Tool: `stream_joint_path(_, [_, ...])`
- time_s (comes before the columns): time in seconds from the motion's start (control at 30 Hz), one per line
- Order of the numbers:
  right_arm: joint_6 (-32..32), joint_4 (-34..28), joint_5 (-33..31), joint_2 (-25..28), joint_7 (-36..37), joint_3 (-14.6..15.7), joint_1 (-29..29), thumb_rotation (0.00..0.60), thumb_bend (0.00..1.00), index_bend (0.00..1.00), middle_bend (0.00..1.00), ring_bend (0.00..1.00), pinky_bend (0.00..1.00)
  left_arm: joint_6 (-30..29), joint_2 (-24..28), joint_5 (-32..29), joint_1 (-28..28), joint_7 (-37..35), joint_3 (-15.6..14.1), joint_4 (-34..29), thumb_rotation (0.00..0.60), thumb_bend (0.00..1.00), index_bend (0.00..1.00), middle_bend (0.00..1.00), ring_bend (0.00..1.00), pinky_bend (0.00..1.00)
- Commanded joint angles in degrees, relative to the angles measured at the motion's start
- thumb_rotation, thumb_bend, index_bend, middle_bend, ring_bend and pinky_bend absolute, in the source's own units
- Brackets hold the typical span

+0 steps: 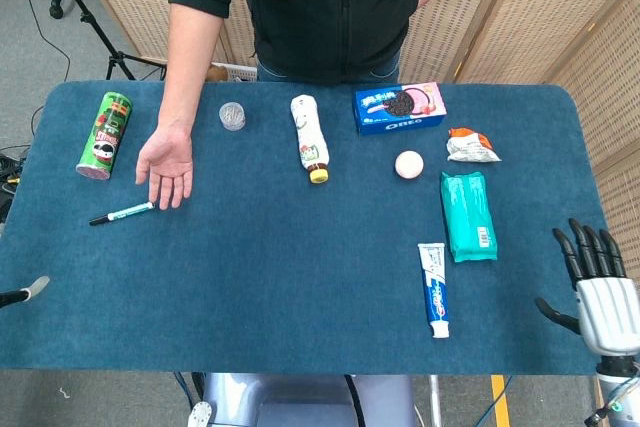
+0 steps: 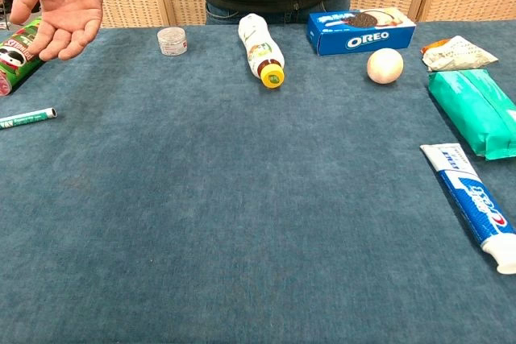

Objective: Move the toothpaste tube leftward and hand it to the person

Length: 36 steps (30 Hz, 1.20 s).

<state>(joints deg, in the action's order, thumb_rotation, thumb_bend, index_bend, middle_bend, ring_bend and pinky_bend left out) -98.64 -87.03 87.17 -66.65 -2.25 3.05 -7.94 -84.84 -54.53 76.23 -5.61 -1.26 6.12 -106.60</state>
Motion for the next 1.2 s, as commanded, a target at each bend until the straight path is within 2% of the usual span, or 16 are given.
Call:
stream_joint_path(0.03, [0.2, 1.2, -0.1, 0.2, 1.0, -0.9, 0.9, 0.600, 0.00, 0.00, 0.00, 0.00, 0.00, 0.5, 0.0, 0.1, -0.2, -0.6, 0.1, 0.4, 0.600, 0.00, 0.00, 0.00, 0.00, 0.00])
stream_joint_path(0.13, [0.7, 2.3, 1.4, 0.6, 2.3, -0.7, 1.1, 0.600, 0.00, 0.00, 0.00, 0.00, 0.00, 0.2, -0.3, 0.7, -0.1, -0.3, 0.0, 0.8, 0.600, 0.00, 0.00, 0.00, 0.00, 0.00])
stream_joint_path(0.3, [5.5, 7.5, 8.0, 1.5, 5.8, 1.4, -2.0, 0.600, 0.00, 0.00, 0.00, 0.00, 0.00, 0.5, -0.4, 1.3, -0.2, -0.8, 0.0, 1.0, 0.600, 0.00, 0.00, 0.00, 0.00, 0.00])
stream_joint_path(0.37, [7.9, 11.6, 12.5, 1.6, 7.4, 2.4, -4.8, 0.600, 0.00, 0.00, 0.00, 0.00, 0.00, 0.7, -0.6, 1.4, -0.5, -0.5, 0.2, 1.2, 0.600, 0.00, 0.00, 0.00, 0.00, 0.00])
stream_joint_path(0.43, [10.5, 20.0, 21.3, 0.2, 8.4, 3.7, -10.6, 0.600, 0.00, 0.03, 0.00, 0.00, 0.00, 1.6, -1.0, 0.8, -1.1, 0.4, 0.3, 1.3, 0.600, 0.00, 0.00, 0.00, 0.00, 0.00])
stream_joint_path(0.6, [12.6, 29.4, 31.5, -3.1, 7.7, 5.3, -18.4, 0.600, 0.00, 0.17, 0.01, 0.00, 0.00, 2.0, -1.7, -0.6, -1.3, 2.2, 0.6, 1.2, 0.600, 0.00, 0.00, 0.00, 0.00, 0.00])
stream_joint_path(0.8, [18.7, 29.4, 36.7, -4.2, 4.6, 7.1, -25.1, 0.600, 0.00, 0.18, 0.01, 0.00, 0.00, 2.2, -2.3, -2.2, -1.5, 3.4, 1.1, 1.3, 0.600, 0.00, 0.00, 0.00, 0.00, 0.00])
stream_joint_path(0.97, [24.6, 28.1, 38.0, -5.4, 2.4, 8.1, -28.8, 0.600, 0.00, 0.18, 0.01, 0.00, 0.00, 3.2, -2.7, -3.4, -2.0, 4.2, 1.3, 1.8, 0.600, 0.00, 0.00, 0.00, 0.00, 0.00])
stream_joint_path(1.2, [28.0, 29.4, 37.3, -8.0, 0.5, 9.2, -30.0, 0.600, 0.00, 0.19, 0.02, 0.00, 0.00, 3.4, -2.6, -3.5, -2.0, 4.0, 1.4, 1.8, 0.600, 0.00, 0.00, 0.00, 0.00, 0.00])
